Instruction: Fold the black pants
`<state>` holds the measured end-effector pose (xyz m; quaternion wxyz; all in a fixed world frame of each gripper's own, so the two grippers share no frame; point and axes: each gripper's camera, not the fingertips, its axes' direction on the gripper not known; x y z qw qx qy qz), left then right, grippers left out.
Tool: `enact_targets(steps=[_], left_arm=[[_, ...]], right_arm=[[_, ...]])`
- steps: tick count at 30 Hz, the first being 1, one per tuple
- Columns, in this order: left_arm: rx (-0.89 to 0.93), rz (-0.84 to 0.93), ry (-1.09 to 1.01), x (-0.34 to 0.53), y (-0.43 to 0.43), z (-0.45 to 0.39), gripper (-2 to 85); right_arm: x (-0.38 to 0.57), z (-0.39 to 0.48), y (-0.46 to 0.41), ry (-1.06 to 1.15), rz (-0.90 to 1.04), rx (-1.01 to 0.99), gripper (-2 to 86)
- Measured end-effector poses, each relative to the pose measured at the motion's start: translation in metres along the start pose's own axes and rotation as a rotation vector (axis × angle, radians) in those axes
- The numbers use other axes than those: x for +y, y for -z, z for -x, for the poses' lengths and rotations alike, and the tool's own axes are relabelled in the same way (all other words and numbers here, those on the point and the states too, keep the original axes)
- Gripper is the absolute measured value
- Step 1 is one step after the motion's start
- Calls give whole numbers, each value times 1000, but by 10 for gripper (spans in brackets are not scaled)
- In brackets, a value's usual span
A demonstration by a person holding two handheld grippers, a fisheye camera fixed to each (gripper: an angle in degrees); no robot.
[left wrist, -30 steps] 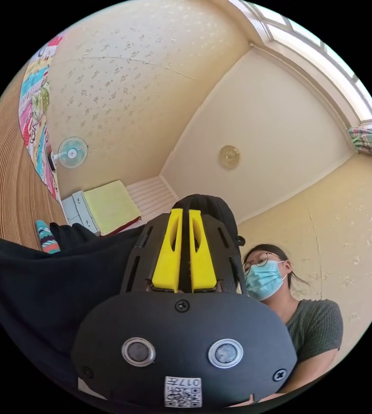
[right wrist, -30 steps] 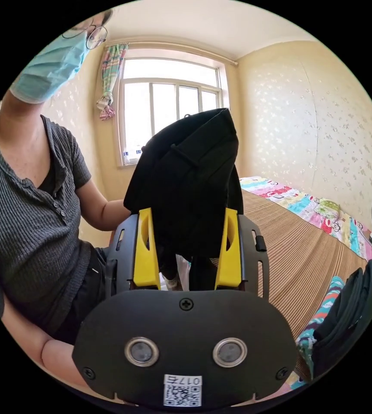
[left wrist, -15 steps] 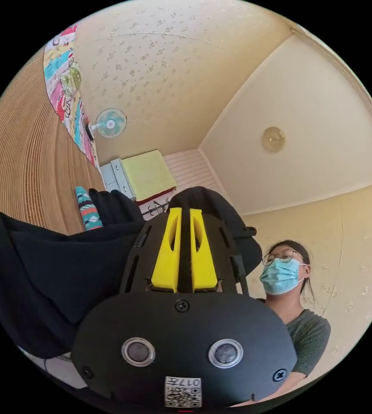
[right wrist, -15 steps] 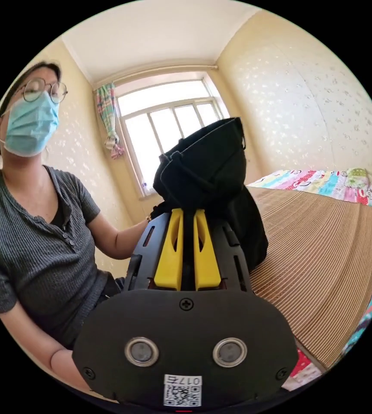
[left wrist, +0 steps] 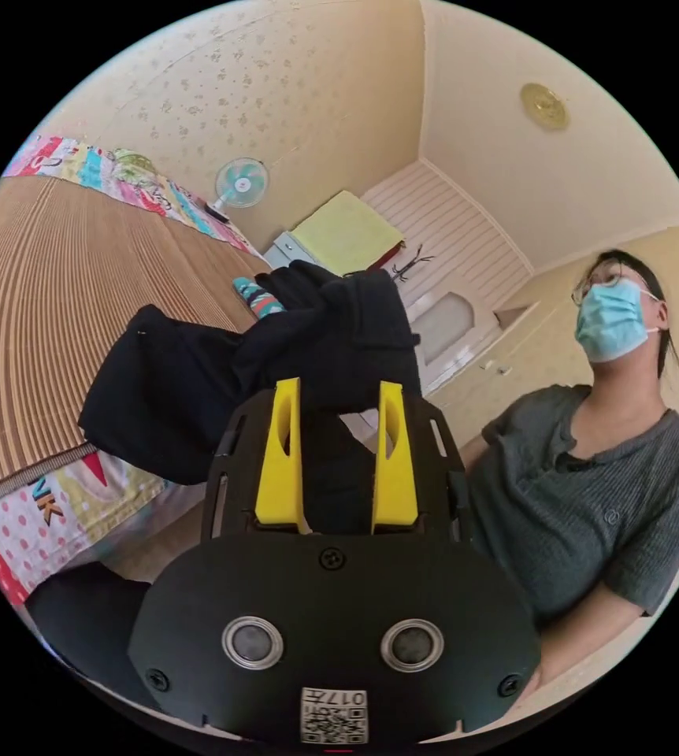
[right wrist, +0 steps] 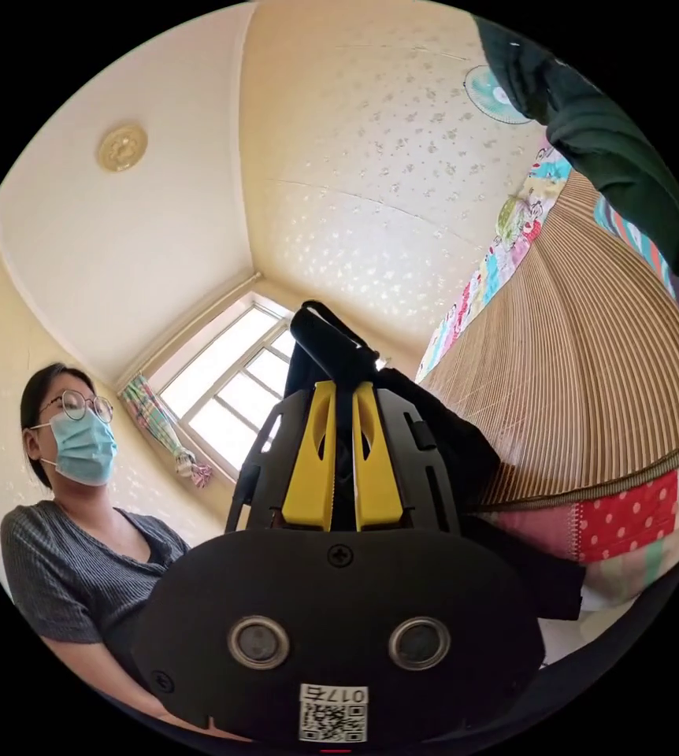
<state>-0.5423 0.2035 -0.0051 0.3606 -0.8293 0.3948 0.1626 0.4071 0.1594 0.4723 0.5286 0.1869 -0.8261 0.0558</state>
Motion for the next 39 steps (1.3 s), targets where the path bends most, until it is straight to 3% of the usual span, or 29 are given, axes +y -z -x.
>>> enact_targets(steps=[5,8,13,15,17,21,25,27,32,34,39], left_arm=[[-407,346,-157,37,-93,-43,201],[-663,256,-187,50,-136,-61,224],[-583,-124,-149,56,-162,-77,185],[-623,-263,-105,56,-164,-81,111],[-634,-315,-91,53,-157,-84,64],[-512,-456,-34,50,-121,-80,51],[-511,-424,-73,47,-117,-87,50],[-507,-384,-137,51,-124,-98,50],[-434,-419,-78,64,-122,-102,50],[-438,-449,-87,61,-104,-114,49],[-520,-447,-337,-4,-28,-222,48]], right_arm=[[-12,12,-6,37,35,62,20],[-18,19,-17,53,60,68,21],[-22,35,-37,74,94,89,23],[-24,43,-42,83,115,113,24],[-27,51,-43,99,149,159,24],[-32,68,-43,205,306,226,43],[-12,82,-35,436,397,232,87],[-8,74,-40,447,448,261,99],[-9,91,-51,496,462,22,96],[-20,133,-51,558,360,23,47],[-70,268,-73,735,292,61,31]])
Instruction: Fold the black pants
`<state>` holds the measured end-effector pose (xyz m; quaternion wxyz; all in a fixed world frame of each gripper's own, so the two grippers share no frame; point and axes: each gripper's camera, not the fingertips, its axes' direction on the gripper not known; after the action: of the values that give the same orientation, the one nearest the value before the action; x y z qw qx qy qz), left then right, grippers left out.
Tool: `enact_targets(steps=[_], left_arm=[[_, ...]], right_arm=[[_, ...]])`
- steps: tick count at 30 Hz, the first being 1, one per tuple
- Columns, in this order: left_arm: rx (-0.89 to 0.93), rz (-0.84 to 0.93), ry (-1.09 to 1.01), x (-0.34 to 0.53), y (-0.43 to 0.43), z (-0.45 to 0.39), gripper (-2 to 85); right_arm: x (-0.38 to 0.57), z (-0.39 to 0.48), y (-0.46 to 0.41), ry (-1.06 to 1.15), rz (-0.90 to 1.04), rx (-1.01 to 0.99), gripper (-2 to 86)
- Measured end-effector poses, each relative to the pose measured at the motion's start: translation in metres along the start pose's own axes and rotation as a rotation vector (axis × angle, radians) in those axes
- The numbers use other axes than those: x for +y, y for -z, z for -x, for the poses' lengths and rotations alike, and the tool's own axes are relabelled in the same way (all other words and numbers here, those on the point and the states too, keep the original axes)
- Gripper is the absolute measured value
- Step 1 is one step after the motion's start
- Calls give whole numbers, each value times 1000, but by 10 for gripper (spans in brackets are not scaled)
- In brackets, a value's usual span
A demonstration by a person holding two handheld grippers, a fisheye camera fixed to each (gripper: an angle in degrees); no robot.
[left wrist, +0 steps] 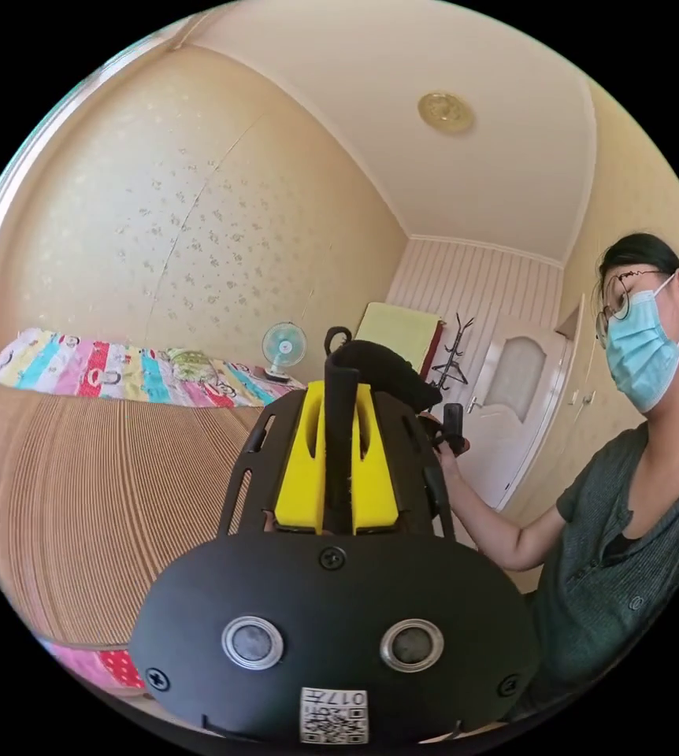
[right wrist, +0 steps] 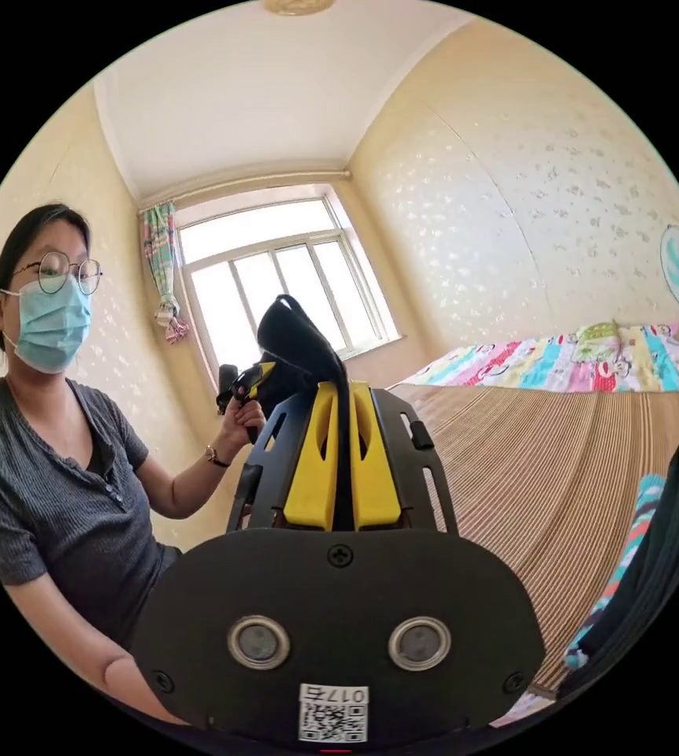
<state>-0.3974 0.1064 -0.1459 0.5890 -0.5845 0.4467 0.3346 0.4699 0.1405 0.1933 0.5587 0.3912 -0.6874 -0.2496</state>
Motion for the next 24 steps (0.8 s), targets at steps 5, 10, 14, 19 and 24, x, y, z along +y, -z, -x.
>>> enact_targets(steps=[5,10,14,19,24], left_arm=[[-91,102,-216,-149,44,-63,48],[-556,162,-496,-264,60,-175,51],[-739,-125,-596,-322,91,-260,50],[-782,-425,-656,-344,122,-313,50],[-658,-407,-608,-304,126,-288,47]], right_arm=[[-147,99,21,257,-22,135,27],[-273,208,25,441,97,316,25],[-317,255,50,485,-14,385,25],[-340,291,92,530,-165,258,26],[-302,281,74,542,-114,364,26]])
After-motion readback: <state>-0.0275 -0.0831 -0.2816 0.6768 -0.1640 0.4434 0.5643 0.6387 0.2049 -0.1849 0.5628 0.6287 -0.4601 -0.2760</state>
